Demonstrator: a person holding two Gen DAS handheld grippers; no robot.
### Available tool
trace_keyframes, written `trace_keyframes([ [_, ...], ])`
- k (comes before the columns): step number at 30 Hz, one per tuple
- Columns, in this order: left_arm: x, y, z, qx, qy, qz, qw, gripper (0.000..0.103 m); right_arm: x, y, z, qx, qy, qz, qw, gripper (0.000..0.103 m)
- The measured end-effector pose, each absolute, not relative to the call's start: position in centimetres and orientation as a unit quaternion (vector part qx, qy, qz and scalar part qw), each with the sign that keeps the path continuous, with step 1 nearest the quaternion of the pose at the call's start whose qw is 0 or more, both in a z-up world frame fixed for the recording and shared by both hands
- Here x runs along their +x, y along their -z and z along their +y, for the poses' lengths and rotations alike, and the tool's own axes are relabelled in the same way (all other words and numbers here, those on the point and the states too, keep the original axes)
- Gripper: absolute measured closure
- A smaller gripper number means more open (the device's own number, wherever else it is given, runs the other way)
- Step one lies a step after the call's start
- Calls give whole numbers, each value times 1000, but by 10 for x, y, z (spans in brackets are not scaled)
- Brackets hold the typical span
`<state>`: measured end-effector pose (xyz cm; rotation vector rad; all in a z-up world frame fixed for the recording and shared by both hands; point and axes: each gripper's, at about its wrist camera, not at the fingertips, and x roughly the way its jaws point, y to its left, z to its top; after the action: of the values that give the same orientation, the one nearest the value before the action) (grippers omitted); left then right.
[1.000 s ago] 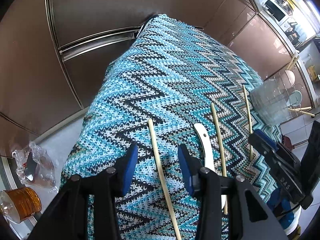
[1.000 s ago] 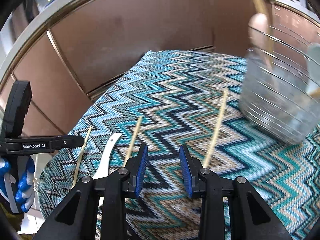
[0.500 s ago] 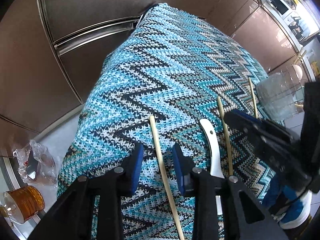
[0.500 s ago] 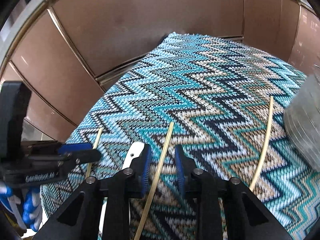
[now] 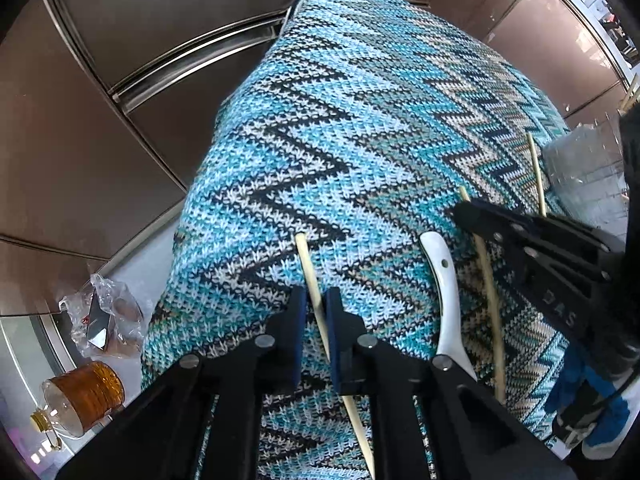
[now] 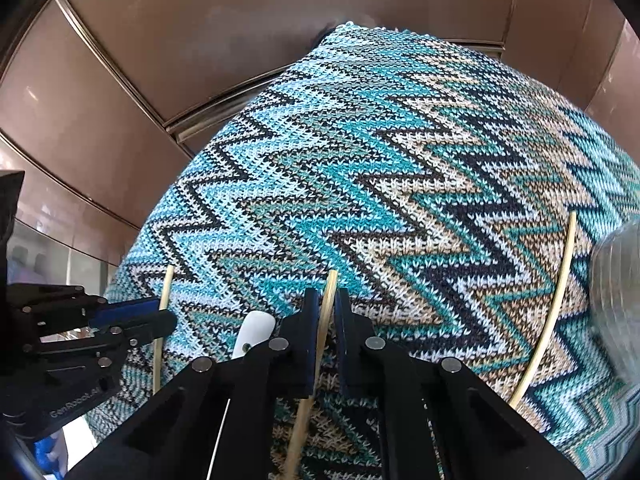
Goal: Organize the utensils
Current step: 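Grasp a chopstick with the right tool while the left tool grasps another chopstick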
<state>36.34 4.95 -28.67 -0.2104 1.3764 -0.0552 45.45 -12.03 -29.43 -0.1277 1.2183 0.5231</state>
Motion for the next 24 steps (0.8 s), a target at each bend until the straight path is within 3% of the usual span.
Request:
trace_keyframes([
  [10, 328, 256, 56, -112, 34, 570, 813, 99, 393, 241, -173, -11, -257, 494, 831, 98],
  [24, 235, 142, 38, -86, 90, 402, 907, 99, 257, 138, -226, 1, -238, 340, 910, 98],
])
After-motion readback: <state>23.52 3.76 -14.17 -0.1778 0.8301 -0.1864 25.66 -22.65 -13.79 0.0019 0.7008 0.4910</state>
